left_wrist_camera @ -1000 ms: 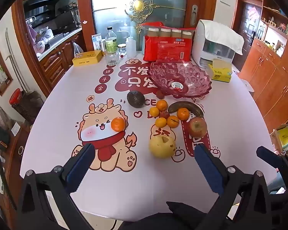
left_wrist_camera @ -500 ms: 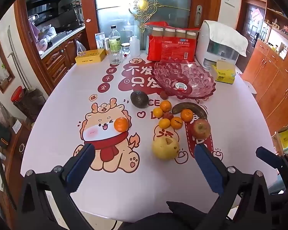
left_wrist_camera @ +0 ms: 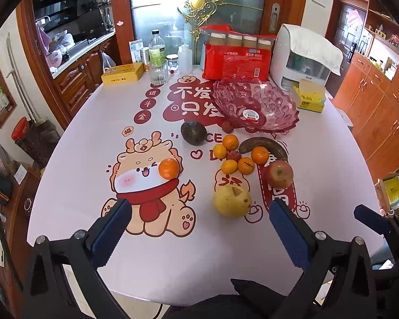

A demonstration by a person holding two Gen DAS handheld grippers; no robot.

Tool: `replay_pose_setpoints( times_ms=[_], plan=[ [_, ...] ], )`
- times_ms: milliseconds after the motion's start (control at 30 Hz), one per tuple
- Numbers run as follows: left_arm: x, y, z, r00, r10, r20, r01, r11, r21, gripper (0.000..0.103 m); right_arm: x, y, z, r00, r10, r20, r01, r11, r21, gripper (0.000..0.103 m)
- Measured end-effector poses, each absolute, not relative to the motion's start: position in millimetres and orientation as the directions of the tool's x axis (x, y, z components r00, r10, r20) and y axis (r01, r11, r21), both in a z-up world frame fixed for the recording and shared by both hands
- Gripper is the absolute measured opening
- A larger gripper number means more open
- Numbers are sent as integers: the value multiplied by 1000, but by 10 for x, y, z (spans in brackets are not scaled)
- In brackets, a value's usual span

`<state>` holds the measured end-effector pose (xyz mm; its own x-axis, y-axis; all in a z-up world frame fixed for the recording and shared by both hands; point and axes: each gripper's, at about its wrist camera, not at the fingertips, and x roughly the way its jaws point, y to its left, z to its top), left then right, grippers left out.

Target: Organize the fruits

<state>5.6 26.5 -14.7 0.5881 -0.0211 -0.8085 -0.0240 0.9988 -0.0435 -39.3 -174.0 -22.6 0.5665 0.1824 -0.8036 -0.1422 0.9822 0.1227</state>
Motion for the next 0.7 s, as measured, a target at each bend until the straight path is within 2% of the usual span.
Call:
replay_pose_setpoints(
  times_ms=[400, 700],
  plan=[
    [108, 369, -51, 594, -65, -802, 61, 997, -35, 102, -408, -1613, -195, 582, 107, -807, -51, 994, 94, 92],
    [277, 494, -172, 534, -115, -837, 107, 992, -68, 102, -389, -1572, -223, 597, -6, -803, 60, 997, 38, 92]
  ],
)
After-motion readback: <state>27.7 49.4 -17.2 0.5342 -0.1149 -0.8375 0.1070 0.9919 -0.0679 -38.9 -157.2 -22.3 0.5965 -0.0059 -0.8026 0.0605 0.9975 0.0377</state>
